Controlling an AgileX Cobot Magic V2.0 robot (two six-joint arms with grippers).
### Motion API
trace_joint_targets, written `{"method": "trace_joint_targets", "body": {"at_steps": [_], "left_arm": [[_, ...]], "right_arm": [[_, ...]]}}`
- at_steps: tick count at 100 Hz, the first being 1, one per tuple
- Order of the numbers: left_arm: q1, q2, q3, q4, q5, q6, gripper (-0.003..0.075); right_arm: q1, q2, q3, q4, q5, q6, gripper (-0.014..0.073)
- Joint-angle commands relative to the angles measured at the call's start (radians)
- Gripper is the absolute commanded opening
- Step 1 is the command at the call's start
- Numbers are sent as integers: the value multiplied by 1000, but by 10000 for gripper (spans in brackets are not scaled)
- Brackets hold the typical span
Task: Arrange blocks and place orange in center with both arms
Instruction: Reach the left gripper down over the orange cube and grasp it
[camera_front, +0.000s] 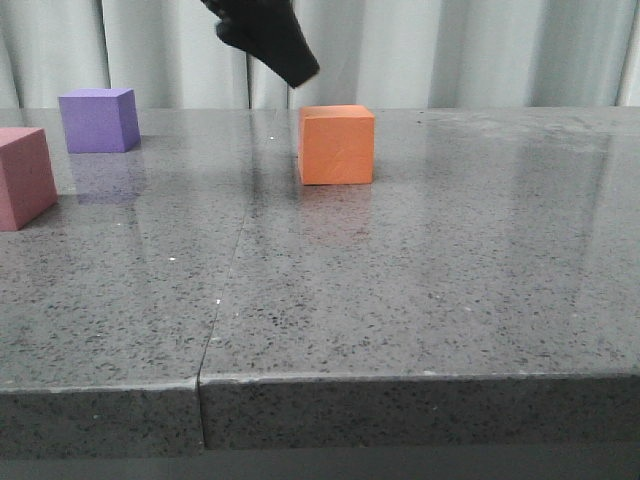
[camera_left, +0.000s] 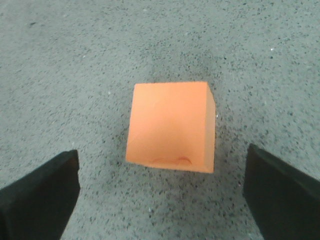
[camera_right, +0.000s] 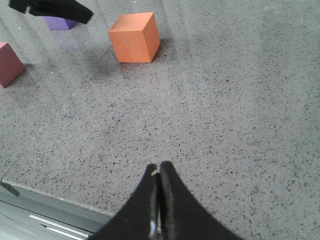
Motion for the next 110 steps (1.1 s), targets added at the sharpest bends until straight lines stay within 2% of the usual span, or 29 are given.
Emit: {"method": "trace_joint_targets", "body": {"at_steps": [1, 48, 110], "left_arm": [[-23, -29, -37, -35, -72, 0, 636], [-48, 63, -37, -52, -171, 0, 621], [-48, 108, -37, -57, -142, 0, 617]], "right_arm": [[-1, 7, -25, -8, -71, -10, -68], [-1, 7, -25, -8, -71, -10, -68], [-1, 7, -25, -8, -71, -10, -68]]}}
